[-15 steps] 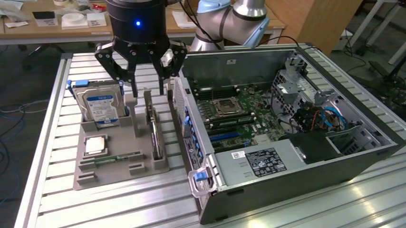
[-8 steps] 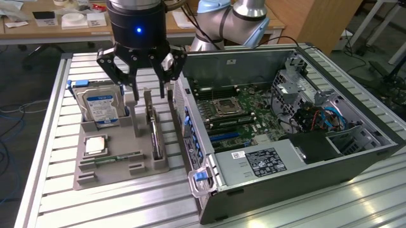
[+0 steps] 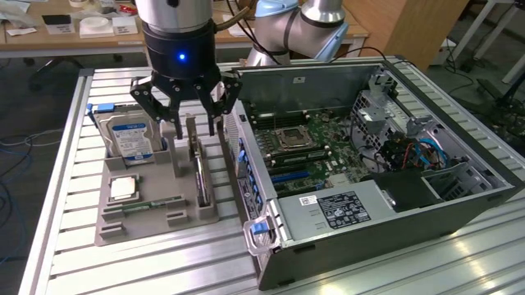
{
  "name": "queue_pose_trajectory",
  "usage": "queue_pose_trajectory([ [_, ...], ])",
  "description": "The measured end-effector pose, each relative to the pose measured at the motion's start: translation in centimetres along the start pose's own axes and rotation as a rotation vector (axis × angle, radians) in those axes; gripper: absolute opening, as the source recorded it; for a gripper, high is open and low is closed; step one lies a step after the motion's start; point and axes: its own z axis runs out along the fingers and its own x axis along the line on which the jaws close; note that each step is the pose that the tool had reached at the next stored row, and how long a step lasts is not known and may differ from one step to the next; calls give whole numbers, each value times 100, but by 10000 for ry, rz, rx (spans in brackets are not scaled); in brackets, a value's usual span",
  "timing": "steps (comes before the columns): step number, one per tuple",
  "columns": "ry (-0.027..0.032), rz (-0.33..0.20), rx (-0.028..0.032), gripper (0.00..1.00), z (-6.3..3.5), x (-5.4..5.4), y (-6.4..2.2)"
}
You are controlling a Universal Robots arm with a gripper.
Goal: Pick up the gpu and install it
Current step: 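Pick up the gpu and move the gpu toward the slot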
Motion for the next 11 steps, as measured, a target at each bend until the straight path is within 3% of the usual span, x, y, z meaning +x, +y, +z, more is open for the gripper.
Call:
queue_pose_trajectory([
  [3, -44, -2, -4, 53, 64, 3, -3],
  [11, -83, -3, -6, 53, 158, 7, -7],
])
